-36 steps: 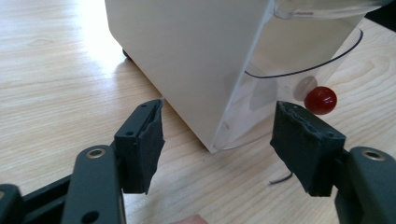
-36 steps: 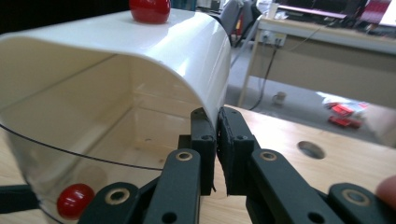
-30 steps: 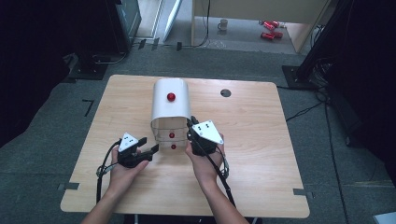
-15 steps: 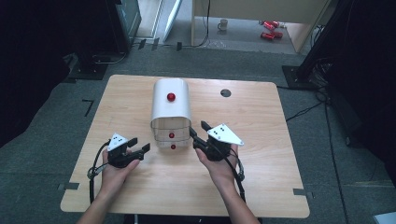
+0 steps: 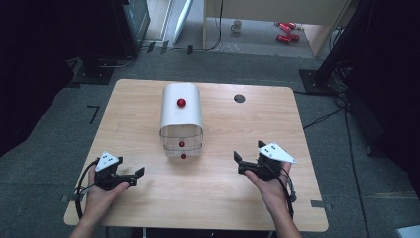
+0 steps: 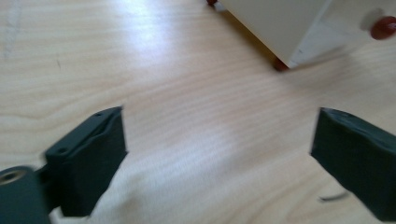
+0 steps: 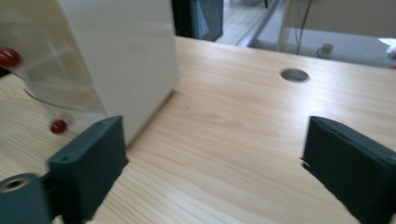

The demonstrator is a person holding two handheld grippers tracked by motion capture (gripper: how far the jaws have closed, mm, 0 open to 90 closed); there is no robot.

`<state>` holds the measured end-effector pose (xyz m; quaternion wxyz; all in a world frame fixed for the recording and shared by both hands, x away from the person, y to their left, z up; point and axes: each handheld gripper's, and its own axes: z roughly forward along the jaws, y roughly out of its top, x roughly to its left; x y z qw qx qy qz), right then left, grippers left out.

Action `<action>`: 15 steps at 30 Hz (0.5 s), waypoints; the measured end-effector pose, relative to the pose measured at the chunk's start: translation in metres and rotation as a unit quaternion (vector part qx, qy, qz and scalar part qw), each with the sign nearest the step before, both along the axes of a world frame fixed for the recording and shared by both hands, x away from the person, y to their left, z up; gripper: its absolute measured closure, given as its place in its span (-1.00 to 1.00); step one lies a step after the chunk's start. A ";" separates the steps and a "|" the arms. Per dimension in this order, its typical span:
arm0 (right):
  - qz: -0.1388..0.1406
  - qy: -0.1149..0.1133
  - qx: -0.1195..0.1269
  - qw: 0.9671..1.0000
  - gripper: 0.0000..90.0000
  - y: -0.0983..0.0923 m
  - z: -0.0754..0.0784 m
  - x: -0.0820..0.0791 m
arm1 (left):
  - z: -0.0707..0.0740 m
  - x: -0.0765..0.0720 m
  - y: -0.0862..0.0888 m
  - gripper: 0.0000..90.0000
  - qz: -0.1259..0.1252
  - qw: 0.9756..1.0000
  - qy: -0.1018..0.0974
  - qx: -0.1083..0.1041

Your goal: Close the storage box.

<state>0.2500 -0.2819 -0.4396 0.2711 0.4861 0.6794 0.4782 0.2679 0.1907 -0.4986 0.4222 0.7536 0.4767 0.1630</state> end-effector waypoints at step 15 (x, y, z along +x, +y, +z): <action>-0.039 0.052 -0.044 0.997 -1.00 -0.066 -0.039 -0.024 | -0.014 -0.020 0.048 -0.96 0.024 0.999 0.028 0.024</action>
